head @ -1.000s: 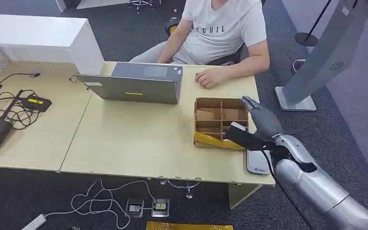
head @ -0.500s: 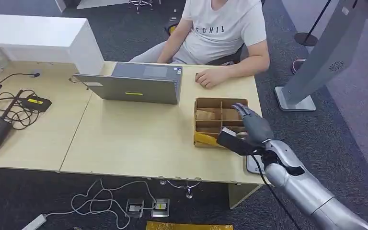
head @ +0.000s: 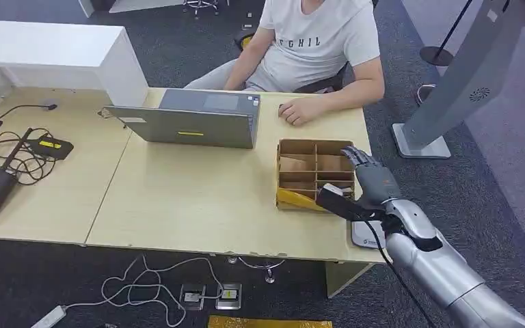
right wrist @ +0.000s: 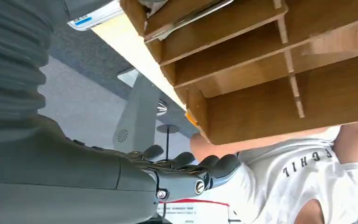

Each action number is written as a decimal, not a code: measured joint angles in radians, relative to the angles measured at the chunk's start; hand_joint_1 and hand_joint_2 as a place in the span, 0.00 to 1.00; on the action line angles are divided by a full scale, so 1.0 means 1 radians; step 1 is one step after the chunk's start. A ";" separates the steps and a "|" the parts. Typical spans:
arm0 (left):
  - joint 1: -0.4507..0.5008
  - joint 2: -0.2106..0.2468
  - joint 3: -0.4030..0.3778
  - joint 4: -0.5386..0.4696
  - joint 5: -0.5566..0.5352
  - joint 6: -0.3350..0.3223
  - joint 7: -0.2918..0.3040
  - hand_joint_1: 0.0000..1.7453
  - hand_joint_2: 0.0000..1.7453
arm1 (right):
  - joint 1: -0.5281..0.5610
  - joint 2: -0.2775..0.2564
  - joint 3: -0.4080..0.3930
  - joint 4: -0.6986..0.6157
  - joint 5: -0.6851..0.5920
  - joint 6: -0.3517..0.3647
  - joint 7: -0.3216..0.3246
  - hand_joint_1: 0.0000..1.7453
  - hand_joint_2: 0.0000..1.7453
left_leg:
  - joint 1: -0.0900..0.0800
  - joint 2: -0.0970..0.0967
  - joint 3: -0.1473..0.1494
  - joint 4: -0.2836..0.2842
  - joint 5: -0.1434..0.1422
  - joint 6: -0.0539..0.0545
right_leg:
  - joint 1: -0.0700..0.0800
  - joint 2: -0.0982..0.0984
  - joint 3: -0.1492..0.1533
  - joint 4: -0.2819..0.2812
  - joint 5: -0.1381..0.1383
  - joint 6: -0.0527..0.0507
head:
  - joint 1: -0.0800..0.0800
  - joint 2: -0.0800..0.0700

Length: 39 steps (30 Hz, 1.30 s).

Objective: Pass the card to the sensor for recognition and then transmit it.

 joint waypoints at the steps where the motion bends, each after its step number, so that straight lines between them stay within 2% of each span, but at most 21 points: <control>1: 0.000 0.001 0.000 0.000 0.000 0.000 0.000 0.00 0.00 | 0.003 -0.001 -0.006 0.001 0.002 0.000 0.000 0.00 1.00 | 0.000 0.000 0.000 0.000 0.000 0.000 | 0.000 0.000 0.000 0.000 0.000 0.000 | 0.000 0.000; 13: 0.000 0.002 0.000 0.000 -0.007 -0.013 -0.002 0.00 0.00 | 0.020 0.002 -0.014 0.024 -0.004 -0.022 -0.031 0.00 1.00 | 0.000 0.000 0.000 0.000 0.000 0.000 | 0.000 0.000 0.000 0.000 0.000 0.000 | 0.000 0.000; 21: 0.000 0.002 0.000 0.000 -0.007 -0.011 -0.002 0.00 0.00 | 0.015 0.027 -0.014 0.059 -0.018 -0.051 -0.062 0.00 1.00 | 0.000 0.000 -0.001 0.000 0.000 0.000 | 0.000 0.000 0.000 0.000 0.000 0.000 | 0.000 0.000; 37: 0.000 0.002 0.000 0.000 -0.007 -0.011 -0.002 0.00 0.00 | -0.002 0.060 -0.013 0.121 -0.009 -0.064 -0.074 0.00 1.00 | 0.000 0.000 -0.001 0.000 0.000 0.000 | 0.000 0.000 0.000 0.000 0.000 0.000 | 0.000 0.000; 38: 0.000 0.002 0.000 0.000 -0.006 -0.011 -0.002 0.00 0.00 | -0.004 0.060 -0.013 0.124 -0.008 -0.066 -0.074 0.06 1.00 | 0.000 0.000 -0.001 0.000 0.000 0.000 | 0.000 0.000 0.000 0.000 0.000 0.000 | 0.000 0.000; 39: 0.000 0.002 0.000 0.000 -0.004 -0.011 -0.002 0.00 0.00 | -0.006 0.061 -0.013 0.125 -0.006 -0.068 -0.074 0.91 1.00 | 0.000 0.000 -0.001 0.000 0.000 0.000 | 0.000 0.000 0.000 0.000 0.000 0.000 | 0.000 0.000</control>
